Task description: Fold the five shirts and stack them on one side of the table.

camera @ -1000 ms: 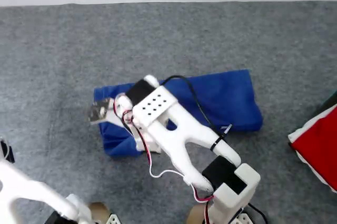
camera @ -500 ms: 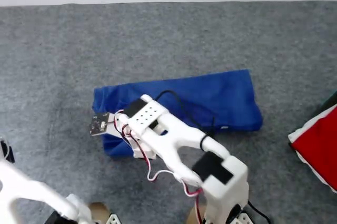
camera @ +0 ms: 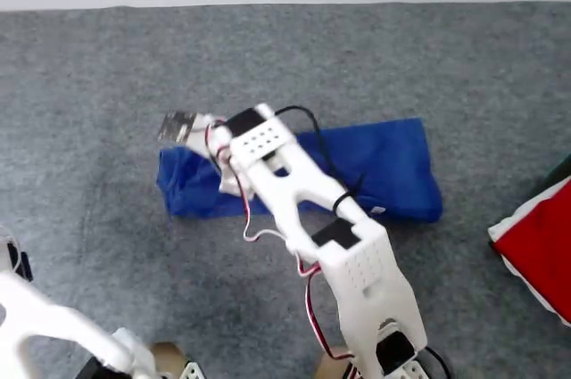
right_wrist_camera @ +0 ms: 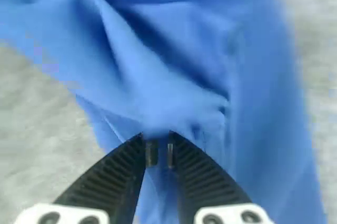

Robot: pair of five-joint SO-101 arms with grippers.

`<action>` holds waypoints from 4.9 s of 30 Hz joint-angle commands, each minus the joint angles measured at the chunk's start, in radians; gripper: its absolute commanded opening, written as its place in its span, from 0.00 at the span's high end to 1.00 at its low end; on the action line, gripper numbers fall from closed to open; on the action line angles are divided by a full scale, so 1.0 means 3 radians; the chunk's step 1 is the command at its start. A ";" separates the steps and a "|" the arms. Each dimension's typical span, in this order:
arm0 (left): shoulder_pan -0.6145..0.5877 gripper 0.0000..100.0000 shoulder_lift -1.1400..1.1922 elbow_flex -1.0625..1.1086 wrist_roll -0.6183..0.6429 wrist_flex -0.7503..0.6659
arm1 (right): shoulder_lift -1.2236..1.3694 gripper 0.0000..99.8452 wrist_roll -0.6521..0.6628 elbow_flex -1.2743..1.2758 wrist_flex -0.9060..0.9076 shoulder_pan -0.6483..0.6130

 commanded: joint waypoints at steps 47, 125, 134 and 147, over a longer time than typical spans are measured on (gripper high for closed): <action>0.0164 0.91 -0.0097 -0.0289 0.0015 -0.0082 | 0.0187 0.97 -0.0138 -0.1422 0.1491 -0.0320; 0.0384 0.91 -0.0072 -0.0263 0.0143 -0.0010 | 0.0033 0.71 -0.2128 -0.0281 0.0678 0.2243; 0.0384 0.91 -0.0072 -0.0263 0.0148 -0.0010 | 0.0401 0.71 -0.2133 -0.0281 0.0570 0.2232; 0.0384 0.91 -0.0072 -0.0263 0.0148 -0.0010 | 0.0514 1.00 -0.2030 -0.0286 0.0744 0.2258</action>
